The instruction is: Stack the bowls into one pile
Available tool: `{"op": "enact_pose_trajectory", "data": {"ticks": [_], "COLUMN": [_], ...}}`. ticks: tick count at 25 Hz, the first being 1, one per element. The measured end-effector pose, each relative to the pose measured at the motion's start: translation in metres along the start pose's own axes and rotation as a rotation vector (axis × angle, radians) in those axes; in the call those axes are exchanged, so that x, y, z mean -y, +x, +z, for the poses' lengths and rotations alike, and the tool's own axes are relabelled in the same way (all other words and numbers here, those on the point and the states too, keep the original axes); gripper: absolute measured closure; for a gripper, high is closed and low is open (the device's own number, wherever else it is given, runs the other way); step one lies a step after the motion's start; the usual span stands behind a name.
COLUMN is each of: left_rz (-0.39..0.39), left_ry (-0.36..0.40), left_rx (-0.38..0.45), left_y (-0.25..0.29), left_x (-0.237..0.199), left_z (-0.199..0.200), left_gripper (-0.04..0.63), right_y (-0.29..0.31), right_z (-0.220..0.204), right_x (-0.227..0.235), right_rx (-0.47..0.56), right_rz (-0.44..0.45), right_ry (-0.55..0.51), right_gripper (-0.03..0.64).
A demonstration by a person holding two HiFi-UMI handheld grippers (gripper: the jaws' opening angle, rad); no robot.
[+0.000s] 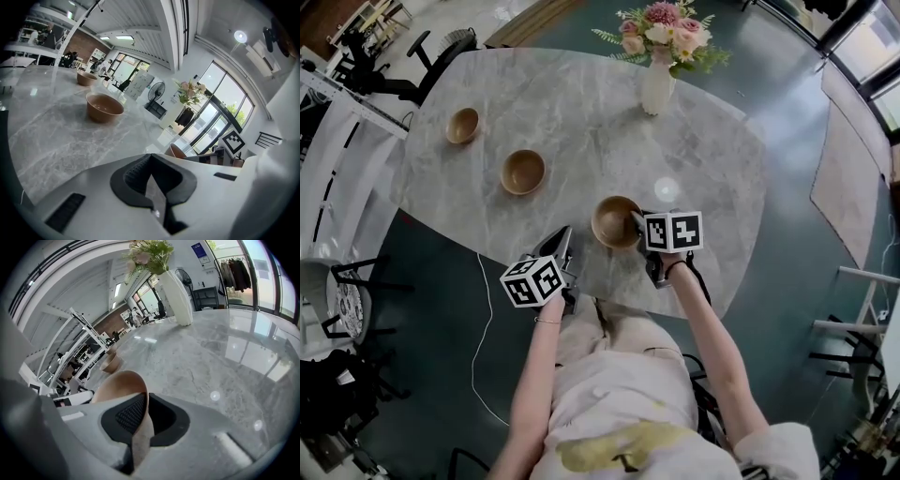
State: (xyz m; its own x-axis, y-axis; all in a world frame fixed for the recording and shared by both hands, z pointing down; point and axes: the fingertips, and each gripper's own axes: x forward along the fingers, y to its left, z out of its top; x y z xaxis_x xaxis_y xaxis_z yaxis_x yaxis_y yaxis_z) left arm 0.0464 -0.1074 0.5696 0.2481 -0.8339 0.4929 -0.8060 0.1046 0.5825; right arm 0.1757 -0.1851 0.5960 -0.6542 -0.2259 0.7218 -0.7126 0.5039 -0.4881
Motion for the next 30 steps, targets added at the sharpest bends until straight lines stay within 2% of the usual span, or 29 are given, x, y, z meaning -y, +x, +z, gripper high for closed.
{"op": "enact_pose_trajectory", "data": {"ticks": [8,14,30], "left_rz": [0.03,0.041,-0.046], "left_ry": [-0.007,-0.012,0.039], "left_rx": [0.041,0.038,-0.079], "left_y": [-0.018,-0.027,-0.039], "left_x": [-0.022,-0.053,-0.127], "left_z": [0.021,0.036,0.083], "left_gripper": [0.595,0.595,0.595], "right_y": [0.009,0.02,0.066], "right_z": [0.018,0.034,0.087], "right_x": [-0.031,-0.052,-0.123], "right_rx": [0.032,0.065,0.194], "right_rz": [0.041,0.046,-0.002], "right_ry": [0.013,0.029,0.108], "right_gripper": [0.594,0.594,0.594]}}
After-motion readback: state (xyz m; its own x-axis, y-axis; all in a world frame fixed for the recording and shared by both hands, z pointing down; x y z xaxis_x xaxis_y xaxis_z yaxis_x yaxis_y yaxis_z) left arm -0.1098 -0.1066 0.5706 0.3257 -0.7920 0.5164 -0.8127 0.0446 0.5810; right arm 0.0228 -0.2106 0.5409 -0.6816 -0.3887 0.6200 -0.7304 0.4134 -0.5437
